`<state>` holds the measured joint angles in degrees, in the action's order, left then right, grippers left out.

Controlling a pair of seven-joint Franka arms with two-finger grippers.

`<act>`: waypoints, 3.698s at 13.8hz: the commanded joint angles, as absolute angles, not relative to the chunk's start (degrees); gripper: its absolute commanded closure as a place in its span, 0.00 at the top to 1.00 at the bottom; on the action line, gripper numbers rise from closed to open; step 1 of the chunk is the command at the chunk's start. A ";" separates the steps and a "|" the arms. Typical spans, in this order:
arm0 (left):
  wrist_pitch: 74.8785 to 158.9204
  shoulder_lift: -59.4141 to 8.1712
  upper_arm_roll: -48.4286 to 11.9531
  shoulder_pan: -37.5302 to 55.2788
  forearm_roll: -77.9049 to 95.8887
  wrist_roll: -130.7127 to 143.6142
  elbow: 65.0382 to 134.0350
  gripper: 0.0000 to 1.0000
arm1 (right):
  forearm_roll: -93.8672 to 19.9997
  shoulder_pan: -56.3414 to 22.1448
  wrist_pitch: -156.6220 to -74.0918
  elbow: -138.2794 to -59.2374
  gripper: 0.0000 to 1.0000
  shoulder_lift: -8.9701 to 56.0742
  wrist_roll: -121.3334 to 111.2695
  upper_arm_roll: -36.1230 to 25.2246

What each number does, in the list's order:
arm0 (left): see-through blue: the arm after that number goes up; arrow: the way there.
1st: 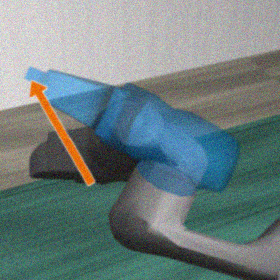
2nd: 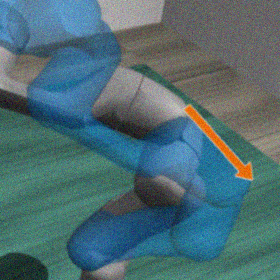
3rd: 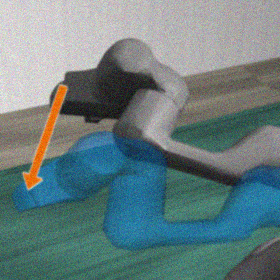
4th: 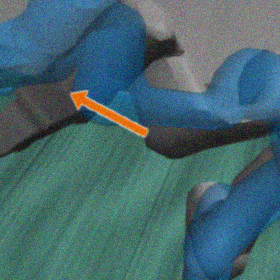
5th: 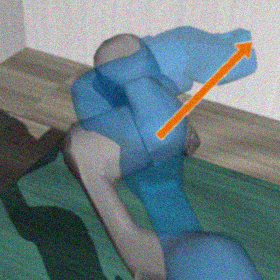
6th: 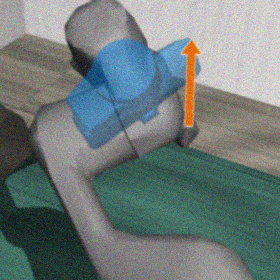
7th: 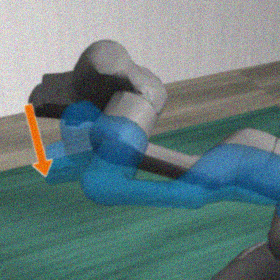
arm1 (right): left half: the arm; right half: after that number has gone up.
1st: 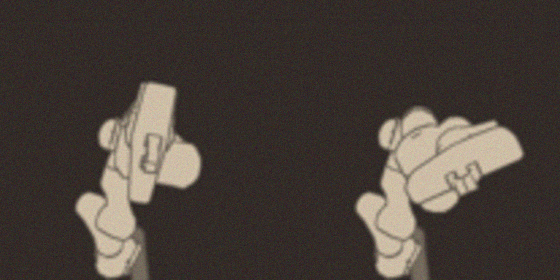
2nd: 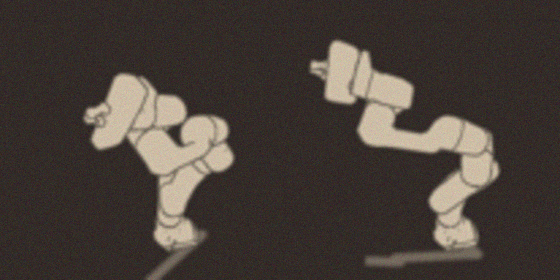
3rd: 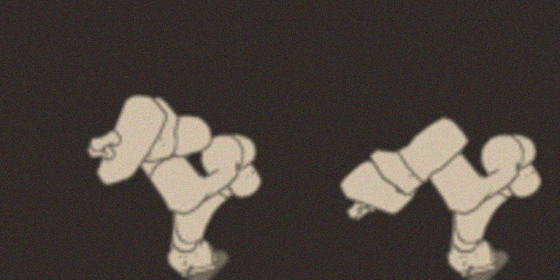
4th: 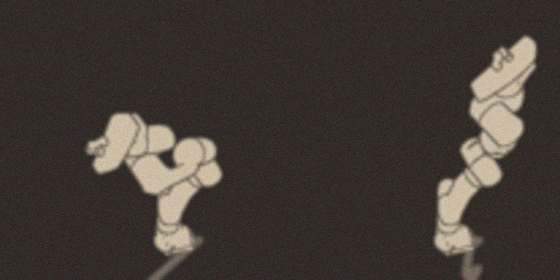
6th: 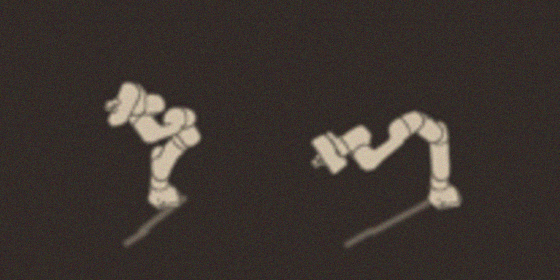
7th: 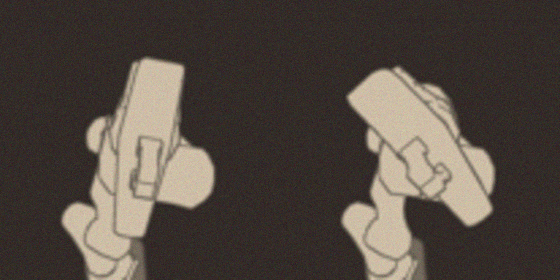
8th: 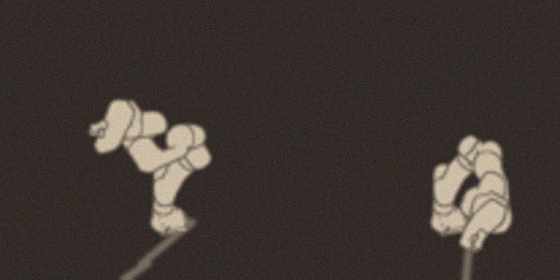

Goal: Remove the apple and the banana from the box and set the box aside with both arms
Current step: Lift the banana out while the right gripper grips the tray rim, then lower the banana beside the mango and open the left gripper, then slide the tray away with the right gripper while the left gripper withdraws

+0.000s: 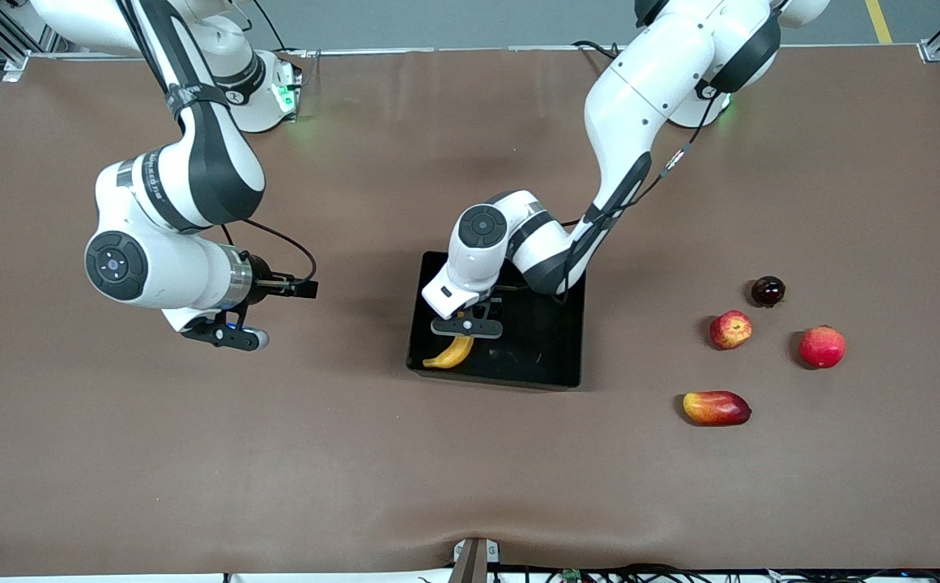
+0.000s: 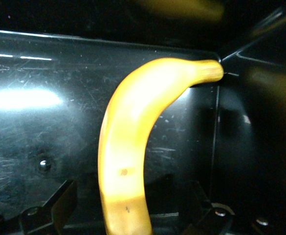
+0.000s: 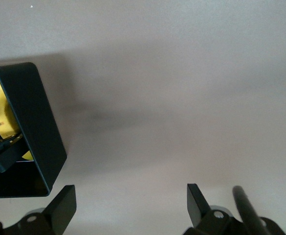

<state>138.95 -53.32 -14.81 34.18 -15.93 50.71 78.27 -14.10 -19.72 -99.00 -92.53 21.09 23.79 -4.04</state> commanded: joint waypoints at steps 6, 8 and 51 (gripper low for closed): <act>141.50 -54.32 -12.74 36.47 -16.52 51.76 77.96 0.00 | -14.94 -18.98 -98.88 -94.22 1.00 19.25 24.08 -3.60; 140.98 -53.27 -12.48 36.47 -17.05 51.59 77.96 0.00 | -14.94 -18.98 -98.88 -94.31 1.00 19.25 23.99 -3.60; 122.97 -36.94 -13.18 -15.64 -14.59 9.67 82.18 1.00 | -13.10 -23.66 -107.08 -92.72 0.00 21.99 27.26 -3.60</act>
<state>125.73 -42.46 -12.87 -15.47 -14.54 10.21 80.47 -13.20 -27.94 -110.76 -91.23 26.84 30.83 -4.81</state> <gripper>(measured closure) 0.013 0.947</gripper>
